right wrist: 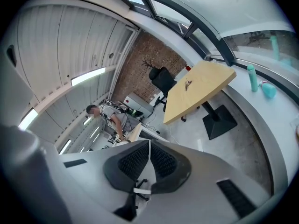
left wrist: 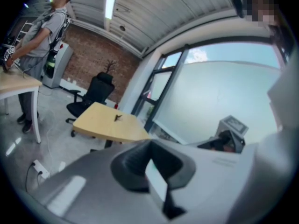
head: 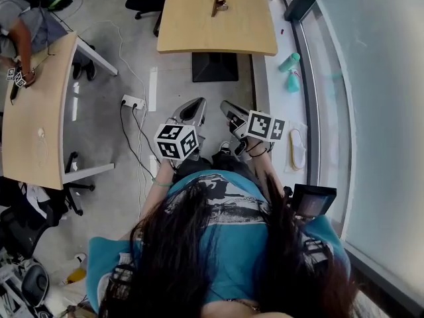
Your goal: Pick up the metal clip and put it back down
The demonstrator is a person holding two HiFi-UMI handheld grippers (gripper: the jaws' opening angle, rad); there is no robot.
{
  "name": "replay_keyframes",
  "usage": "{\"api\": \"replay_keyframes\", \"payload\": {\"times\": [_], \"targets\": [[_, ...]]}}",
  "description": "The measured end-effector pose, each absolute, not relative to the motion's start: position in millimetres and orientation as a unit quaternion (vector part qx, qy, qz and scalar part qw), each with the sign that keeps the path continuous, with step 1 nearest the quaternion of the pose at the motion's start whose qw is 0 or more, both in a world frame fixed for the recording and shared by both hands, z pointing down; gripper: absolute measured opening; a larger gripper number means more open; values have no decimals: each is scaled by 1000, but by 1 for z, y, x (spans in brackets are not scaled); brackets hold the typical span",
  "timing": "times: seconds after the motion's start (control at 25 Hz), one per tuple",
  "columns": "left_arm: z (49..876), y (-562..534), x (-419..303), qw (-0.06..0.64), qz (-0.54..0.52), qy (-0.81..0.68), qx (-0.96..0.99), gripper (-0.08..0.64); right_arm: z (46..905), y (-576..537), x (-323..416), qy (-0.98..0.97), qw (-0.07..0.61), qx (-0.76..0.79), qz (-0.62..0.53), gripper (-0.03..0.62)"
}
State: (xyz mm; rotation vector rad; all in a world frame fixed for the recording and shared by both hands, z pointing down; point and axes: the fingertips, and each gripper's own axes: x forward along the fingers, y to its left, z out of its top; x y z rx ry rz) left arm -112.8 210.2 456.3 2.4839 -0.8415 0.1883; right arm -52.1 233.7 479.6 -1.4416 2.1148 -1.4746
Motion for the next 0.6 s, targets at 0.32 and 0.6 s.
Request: {"api": "replay_keyframes", "payload": {"times": [0.32,0.6], "targets": [[462,218,-121,262,73,-304,913,3,484,240,-54,702,89,-498,-501,25],[466,219,-128,268,75,-309,910,3,488,244,-58,699,85,-499,-505,25]]}}
